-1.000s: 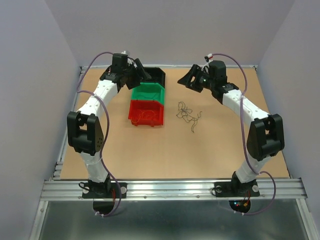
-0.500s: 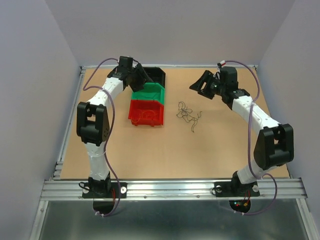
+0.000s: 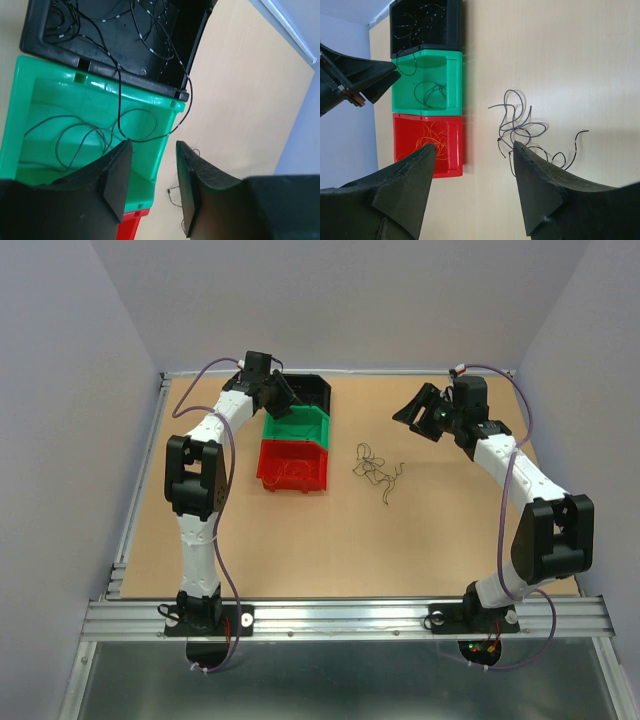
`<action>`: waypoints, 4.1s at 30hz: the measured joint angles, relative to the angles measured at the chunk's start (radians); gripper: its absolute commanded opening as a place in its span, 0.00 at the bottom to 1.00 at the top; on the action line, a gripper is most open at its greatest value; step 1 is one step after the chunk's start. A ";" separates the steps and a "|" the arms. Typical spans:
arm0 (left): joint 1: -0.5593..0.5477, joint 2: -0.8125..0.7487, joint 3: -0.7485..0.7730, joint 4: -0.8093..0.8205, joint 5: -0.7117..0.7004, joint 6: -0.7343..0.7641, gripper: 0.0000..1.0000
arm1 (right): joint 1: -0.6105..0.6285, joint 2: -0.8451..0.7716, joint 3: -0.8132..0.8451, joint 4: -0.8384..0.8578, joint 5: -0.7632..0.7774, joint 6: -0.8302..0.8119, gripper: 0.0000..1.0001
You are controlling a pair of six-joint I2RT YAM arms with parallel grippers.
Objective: Untangle the cables
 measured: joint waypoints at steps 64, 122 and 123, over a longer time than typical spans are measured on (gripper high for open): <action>0.004 0.117 0.148 -0.071 -0.067 0.099 0.08 | -0.013 -0.013 -0.035 -0.021 -0.053 -0.033 0.68; -0.116 0.365 0.451 -0.080 -0.502 0.713 0.09 | -0.013 0.024 -0.046 -0.021 -0.092 -0.035 0.67; -0.116 0.362 0.442 -0.082 -0.513 0.713 0.15 | -0.013 0.023 -0.052 -0.023 -0.094 -0.035 0.67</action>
